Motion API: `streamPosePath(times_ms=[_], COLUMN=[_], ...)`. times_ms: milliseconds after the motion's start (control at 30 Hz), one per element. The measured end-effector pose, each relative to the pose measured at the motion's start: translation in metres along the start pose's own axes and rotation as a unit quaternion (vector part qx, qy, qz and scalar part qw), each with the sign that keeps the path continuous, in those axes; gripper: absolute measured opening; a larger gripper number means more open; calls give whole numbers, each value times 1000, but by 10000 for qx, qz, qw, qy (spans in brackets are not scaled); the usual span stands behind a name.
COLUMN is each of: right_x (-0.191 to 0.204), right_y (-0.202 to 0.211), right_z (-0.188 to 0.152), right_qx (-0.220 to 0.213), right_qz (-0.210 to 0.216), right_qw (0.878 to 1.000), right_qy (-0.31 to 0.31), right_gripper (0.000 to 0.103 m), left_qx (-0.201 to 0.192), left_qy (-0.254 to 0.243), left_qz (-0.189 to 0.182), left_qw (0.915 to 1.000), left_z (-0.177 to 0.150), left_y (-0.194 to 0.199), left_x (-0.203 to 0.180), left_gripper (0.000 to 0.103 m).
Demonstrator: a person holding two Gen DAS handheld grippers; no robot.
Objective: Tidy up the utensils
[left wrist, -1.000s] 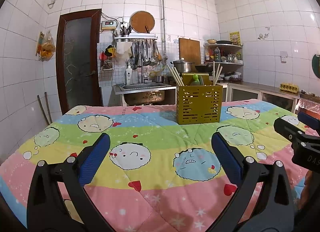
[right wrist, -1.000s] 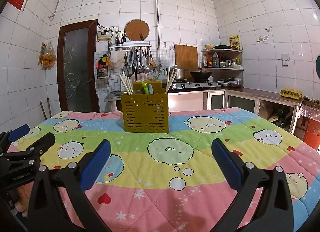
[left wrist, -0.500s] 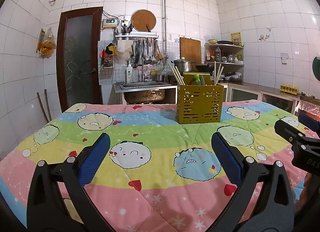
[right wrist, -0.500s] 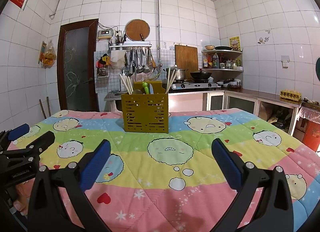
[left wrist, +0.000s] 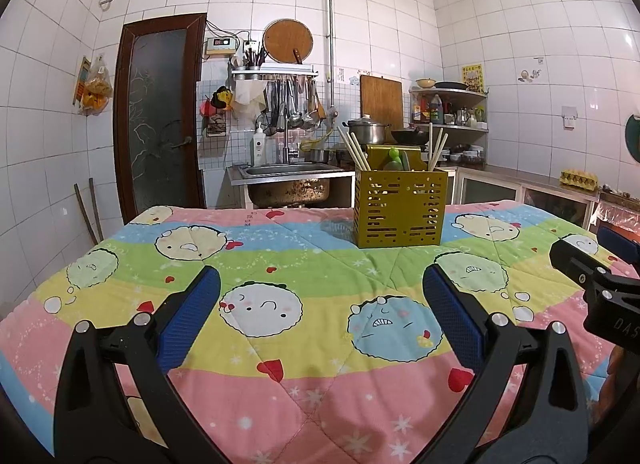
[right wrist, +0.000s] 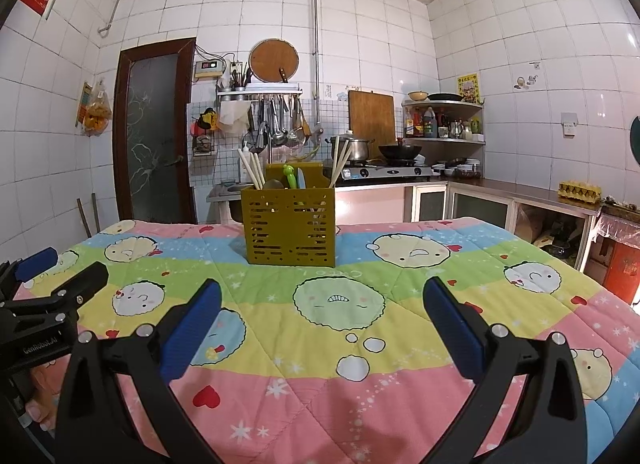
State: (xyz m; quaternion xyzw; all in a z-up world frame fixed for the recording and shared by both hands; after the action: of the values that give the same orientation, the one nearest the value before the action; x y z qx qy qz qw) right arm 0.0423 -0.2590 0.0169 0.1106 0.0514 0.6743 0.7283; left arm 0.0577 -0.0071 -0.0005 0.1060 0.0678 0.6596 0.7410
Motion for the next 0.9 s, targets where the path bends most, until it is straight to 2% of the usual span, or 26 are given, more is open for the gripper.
streamPosePath(times_ms=[900], right_x=[-2], right_y=[2], right_z=[-1], right_qx=[-10], right_qz=[-32], right_qw=[10000], right_qy=[46], right_gripper=[99], left_qx=[-37], left_qy=[2], left_qz=[8], left_qw=[10000], left_z=[-2], left_y=[-1], left_x=[-1], left_gripper=[98])
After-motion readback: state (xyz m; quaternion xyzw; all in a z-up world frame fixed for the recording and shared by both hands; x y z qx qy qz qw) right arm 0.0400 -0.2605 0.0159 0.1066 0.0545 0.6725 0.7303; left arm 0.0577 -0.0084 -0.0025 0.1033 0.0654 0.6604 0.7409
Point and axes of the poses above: each gripper's, at about its wrist camera, not at the fingertips, and y roughly against the way its jaws point, x to its left, z to its top, the point moved 2 cm from there along -y, roughly the way its jaws point, and after that the axes turned 1 degree about -y, right-handed, at the moved point
